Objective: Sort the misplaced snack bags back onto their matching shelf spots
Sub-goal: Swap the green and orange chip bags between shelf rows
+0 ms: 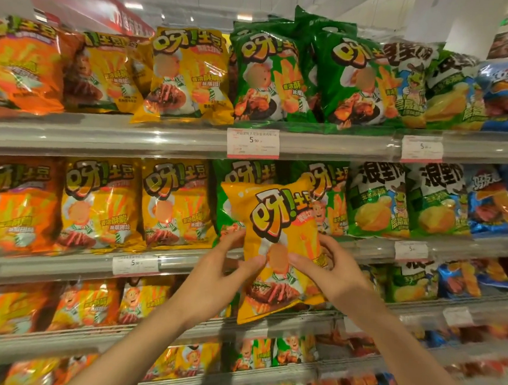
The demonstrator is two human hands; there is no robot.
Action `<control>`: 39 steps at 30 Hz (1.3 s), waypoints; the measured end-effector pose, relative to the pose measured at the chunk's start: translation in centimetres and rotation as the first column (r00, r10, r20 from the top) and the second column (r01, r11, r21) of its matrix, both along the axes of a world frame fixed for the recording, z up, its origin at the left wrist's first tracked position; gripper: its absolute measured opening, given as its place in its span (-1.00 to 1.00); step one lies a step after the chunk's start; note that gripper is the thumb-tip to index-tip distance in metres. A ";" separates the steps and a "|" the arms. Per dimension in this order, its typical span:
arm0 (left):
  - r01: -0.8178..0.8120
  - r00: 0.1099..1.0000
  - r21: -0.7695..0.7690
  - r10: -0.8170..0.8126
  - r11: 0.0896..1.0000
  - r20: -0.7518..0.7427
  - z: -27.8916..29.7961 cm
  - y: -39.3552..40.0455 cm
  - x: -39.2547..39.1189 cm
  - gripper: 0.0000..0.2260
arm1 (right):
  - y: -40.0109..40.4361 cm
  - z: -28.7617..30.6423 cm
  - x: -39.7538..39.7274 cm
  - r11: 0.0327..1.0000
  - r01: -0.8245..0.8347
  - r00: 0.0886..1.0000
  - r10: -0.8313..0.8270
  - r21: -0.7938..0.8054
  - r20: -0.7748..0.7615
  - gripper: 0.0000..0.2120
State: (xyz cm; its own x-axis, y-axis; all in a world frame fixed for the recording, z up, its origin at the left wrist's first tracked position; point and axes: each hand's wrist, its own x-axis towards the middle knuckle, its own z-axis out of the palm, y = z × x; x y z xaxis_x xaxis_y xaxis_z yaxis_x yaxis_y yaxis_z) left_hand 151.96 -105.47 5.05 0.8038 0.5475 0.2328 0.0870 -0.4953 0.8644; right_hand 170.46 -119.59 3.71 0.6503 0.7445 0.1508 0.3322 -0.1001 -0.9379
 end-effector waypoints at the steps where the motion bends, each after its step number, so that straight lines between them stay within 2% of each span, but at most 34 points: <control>1: -0.009 1.000 -0.006 0.009 1.000 0.006 0.2 -0.2 -0.5 -0.43 | 0.4 0.1 -0.7 1.000 -0.013 1.000 0.013 0.016 -0.003 -0.19; 5: -0.111 0.993 0.031 0.110 0.993 0.040 1.4 0.3 -3.2 -0.42 | 1.6 0.9 -3.1 0.996 -0.064 0.998 0.064 0.059 0.010 -0.29; 9: -0.134 0.989 0.091 0.127 0.987 0.078 2.7 1.6 -6.1 -0.34 | 2.8 2.0 -5.2 0.993 -0.098 0.995 0.098 0.063 0.003 -0.27; 13: -0.135 0.989 0.156 0.124 0.978 0.079 3.6 3.7 -9.0 -0.30 | 4.1 2.9 -8.0 0.986 -0.140 0.990 0.139 0.090 0.012 -0.43; 18: -0.084 0.994 0.161 0.072 0.983 0.079 4.4 7.0 -13.1 -0.08 | 6.1 4.3 -12.9 0.983 -0.120 0.992 0.115 0.136 0.042 -0.39; 23: -0.087 0.987 0.235 0.052 0.968 0.155 7.0 11.2 -17.3 -0.27 | 9.7 7.3 -17.7 0.976 -0.082 0.994 0.064 0.203 0.093 -0.47; 29: -0.145 0.961 0.309 0.059 0.940 0.270 12.9 15.9 -20.4 -0.56 | 14.3 14.2 -21.9 0.962 -0.069 0.968 0.000 0.266 0.253 -0.51; 35: -0.249 0.932 0.413 0.102 0.876 0.347 19.3 20.1 -21.1 -0.41 | 20.2 21.2 -22.7 0.947 -0.011 0.901 -0.130 0.322 0.413 -0.29; 39: -0.388 0.903 0.498 0.213 0.775 0.372 21.4 24.0 -21.3 -0.47 | 24.0 24.5 -22.2 0.938 0.024 0.883 -0.182 0.347 0.432 -0.35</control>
State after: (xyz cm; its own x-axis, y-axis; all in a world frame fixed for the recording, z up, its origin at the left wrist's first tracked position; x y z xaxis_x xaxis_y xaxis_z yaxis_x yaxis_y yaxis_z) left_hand 130.70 -81.52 26.41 0.4711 0.4575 0.7542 0.1133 -0.8793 0.4627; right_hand 148.25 -95.54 28.20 0.5215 0.5349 0.6648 0.7304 0.1230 -0.6719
